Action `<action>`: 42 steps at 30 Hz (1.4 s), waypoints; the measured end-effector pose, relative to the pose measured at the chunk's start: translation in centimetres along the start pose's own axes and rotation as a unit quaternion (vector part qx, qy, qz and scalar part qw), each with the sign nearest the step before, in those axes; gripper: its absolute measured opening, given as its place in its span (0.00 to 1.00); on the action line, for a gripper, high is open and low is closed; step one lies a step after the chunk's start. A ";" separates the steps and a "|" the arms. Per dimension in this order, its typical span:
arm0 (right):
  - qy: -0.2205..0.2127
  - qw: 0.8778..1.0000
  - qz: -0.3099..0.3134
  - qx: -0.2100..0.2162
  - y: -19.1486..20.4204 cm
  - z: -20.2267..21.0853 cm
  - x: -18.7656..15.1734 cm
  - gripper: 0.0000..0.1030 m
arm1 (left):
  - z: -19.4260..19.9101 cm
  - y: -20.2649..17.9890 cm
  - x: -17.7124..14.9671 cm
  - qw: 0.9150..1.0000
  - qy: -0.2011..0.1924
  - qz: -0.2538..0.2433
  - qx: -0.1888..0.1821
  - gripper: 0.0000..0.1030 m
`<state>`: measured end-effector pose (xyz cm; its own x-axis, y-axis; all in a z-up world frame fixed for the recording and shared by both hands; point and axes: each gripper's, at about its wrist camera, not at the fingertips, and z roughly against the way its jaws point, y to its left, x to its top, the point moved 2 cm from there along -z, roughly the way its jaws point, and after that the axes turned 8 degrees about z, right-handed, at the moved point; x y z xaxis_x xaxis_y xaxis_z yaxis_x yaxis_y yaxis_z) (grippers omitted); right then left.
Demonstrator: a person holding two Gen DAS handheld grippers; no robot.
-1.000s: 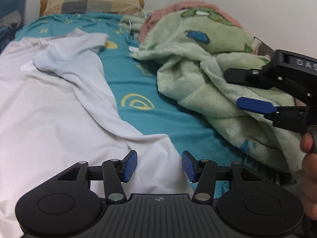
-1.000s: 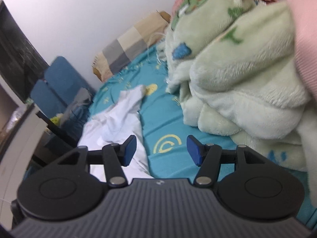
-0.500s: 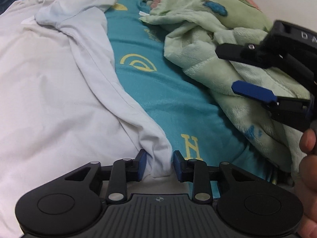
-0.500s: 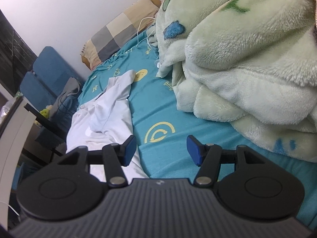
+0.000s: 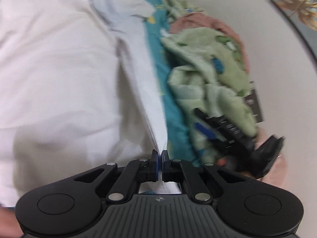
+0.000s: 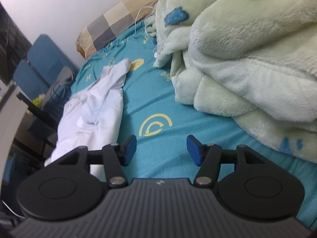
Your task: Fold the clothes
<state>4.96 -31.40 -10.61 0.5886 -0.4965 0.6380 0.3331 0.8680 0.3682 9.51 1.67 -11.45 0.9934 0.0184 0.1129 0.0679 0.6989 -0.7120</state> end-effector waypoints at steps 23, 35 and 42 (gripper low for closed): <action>0.023 0.997 0.076 0.020 4.3 -3.0 -0.7 0.57 | -6.7 -0.5 17.1 0.984 -0.153 0.046 0.080 0.51; 0.025 0.998 0.049 0.024 3.4 -5.7 0.3 0.57 | -13.1 -2.8 23.7 0.954 -0.262 -0.018 0.141 0.03; 0.014 0.999 0.044 0.022 3.2 -6.2 0.7 0.57 | -11.0 -4.9 24.6 0.905 -0.322 -0.110 0.257 0.02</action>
<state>10.98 -28.98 -13.18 0.6344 -0.4182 0.6501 0.2479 0.9067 0.3413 34.64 -9.15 -12.81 0.6905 0.1356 0.7105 0.0407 0.9734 -0.2253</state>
